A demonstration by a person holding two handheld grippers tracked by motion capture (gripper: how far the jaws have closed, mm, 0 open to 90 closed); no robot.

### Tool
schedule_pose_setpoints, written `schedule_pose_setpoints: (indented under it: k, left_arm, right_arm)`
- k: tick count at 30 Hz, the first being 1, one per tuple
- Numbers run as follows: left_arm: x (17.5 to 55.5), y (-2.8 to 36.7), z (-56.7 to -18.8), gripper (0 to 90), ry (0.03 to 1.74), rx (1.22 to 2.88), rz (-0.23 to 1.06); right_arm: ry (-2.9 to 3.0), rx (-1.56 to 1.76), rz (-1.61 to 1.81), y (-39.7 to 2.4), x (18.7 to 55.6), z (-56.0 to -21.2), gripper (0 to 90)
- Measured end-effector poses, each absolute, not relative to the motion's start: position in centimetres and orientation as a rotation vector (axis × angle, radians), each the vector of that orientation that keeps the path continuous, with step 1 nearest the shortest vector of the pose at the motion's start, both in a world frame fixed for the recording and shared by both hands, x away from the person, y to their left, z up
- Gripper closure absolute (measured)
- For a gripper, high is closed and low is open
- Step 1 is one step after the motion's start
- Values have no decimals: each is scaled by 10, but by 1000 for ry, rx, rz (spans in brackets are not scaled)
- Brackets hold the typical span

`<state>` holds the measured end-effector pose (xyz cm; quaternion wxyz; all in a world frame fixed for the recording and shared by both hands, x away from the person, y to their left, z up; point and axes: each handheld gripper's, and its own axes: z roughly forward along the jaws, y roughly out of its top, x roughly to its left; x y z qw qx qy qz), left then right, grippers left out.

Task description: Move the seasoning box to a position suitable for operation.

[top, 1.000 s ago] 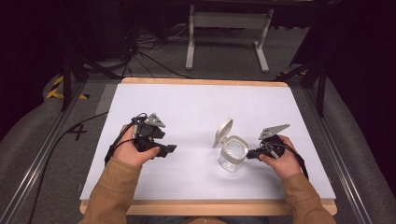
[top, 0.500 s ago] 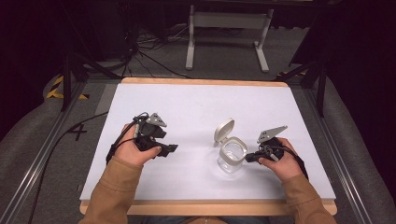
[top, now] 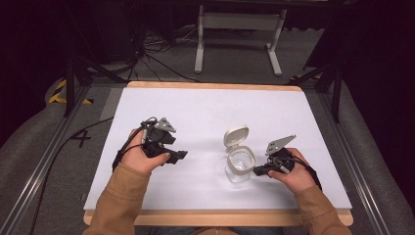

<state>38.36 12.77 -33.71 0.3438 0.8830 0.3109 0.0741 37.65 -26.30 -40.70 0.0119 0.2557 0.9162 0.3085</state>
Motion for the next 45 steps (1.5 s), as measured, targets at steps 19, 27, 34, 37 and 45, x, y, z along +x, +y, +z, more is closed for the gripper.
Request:
schedule_pose_setpoints:
  k: [19,27,34,37,45]
  left_arm:
    - [384,128,-337,357,802,2290,182]
    - [386,126,-336,356,793,2297,176]
    - [386,126,-336,357,794,2298,183]
    - [385,126,-336,357,795,2297,182]
    - [383,127,-338,356,805,2293,184]
  right_arm:
    - [2913,701,955,-244,368,-409,900]
    - [2892,718,976,-246,366,-408,900]
    - [2813,746,1027,-258,364,-394,900]
    - [2759,768,1069,-264,363,-385,900]
    - [2656,796,1179,-276,361,-369,900]
